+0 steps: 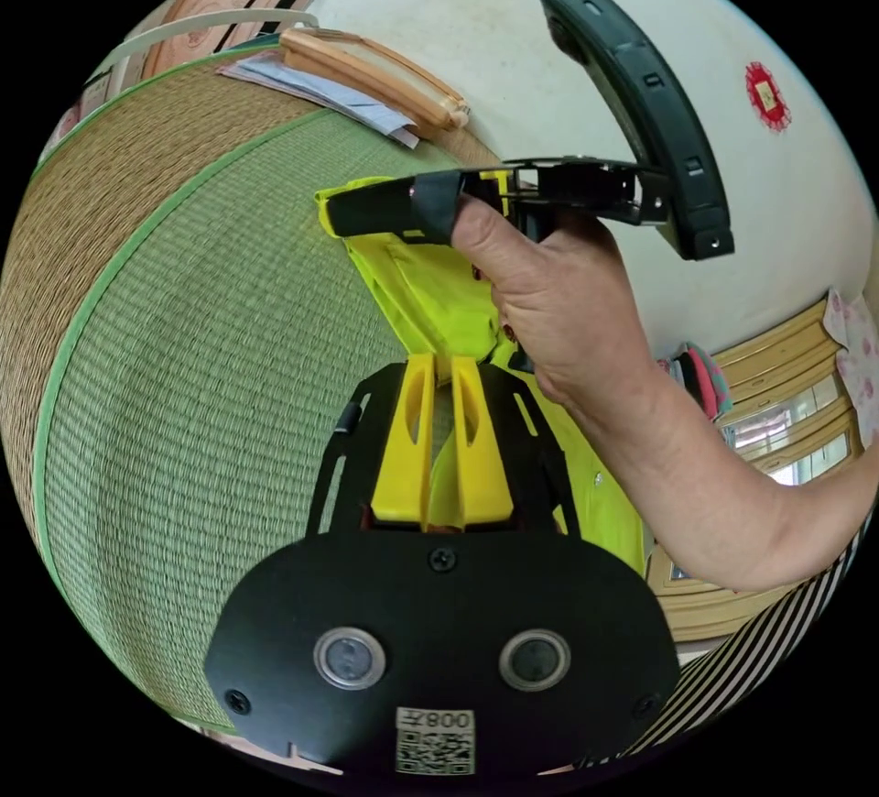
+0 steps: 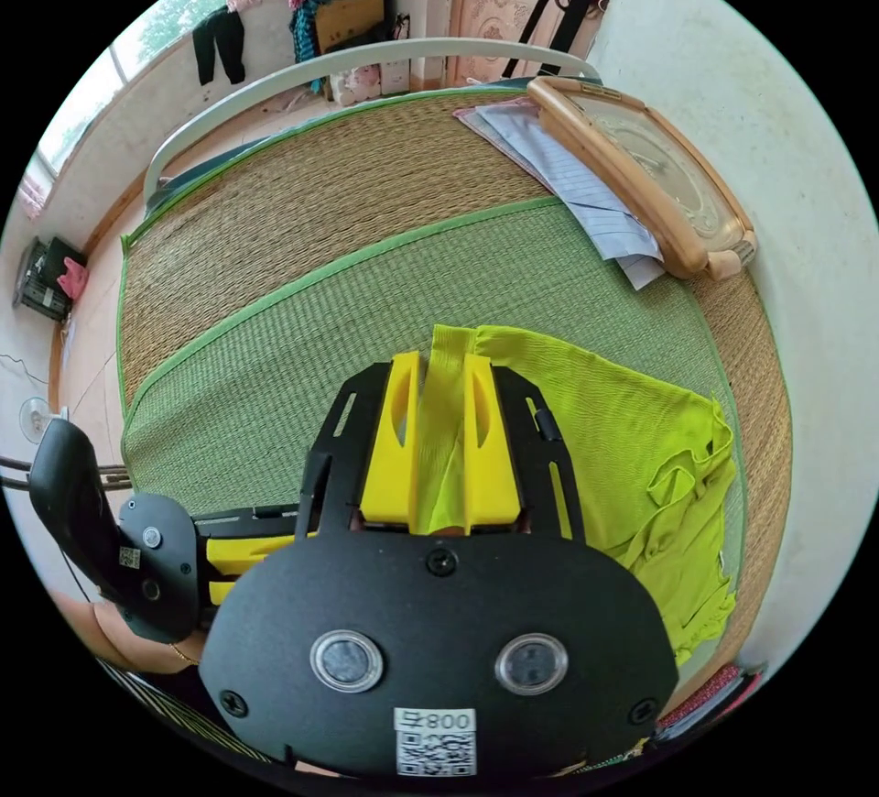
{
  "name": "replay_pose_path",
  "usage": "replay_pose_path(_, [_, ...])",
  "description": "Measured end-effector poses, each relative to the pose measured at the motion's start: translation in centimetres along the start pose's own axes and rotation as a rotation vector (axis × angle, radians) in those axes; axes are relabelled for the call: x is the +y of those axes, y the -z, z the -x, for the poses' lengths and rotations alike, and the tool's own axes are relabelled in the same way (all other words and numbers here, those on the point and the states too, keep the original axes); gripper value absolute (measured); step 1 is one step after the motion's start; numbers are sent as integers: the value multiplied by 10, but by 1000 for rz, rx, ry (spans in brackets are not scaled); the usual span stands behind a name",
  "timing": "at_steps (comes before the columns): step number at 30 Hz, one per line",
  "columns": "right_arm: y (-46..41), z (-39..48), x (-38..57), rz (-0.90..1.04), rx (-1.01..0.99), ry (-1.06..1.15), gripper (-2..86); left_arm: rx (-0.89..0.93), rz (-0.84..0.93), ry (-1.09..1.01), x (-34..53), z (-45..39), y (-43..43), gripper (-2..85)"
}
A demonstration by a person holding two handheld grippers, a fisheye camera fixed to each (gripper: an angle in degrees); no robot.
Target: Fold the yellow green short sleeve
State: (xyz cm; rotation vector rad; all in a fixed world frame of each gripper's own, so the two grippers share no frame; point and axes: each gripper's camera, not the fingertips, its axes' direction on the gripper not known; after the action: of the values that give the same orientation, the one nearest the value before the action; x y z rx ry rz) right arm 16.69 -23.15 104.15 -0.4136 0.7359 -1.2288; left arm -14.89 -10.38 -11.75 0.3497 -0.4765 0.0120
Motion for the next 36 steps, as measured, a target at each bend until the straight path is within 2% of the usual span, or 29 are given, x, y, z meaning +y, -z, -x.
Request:
replay_pose_path(2, [-8, -8, 0, 8, 65, -10, 26, 1, -3, 4, 2, -2, 5, 17])
replay_pose_path(6, [-10, -32, 2, -5, -3, -29, 14, 1, -28, -16, 9, -12, 21, 7])
replay_pose_path(10, [23, -91, 11, -104, -144, -114, 9, -28, -83, -58, 12, -25, 40, 5])
replay_pose_path(14, [69, -175, 41, -225, -338, -218, 8, 19, -193, -116, 16, -45, 67, 4])
replay_pose_path(16, [83, -207, 61, -242, -359, -249, 8, 36, -195, -162, 15, -59, 71, 4])
replay_pose_path(22, [99, -301, 150, -288, -443, -415, 7, 58, -102, -324, 17, -112, 48, 4])
replay_pose_path(26, [74, -357, 207, -280, -527, -551, 6, 29, 21, -409, 21, -140, 16, 4])
replay_pose_path(31, [28, -398, 245, -223, -611, -655, 7, 9, 131, -419, 25, -147, -13, 10])
replay_pose_path(36, [9, -420, 264, -227, -650, -714, 9, 79, 180, -395, 23, -143, -29, 26])
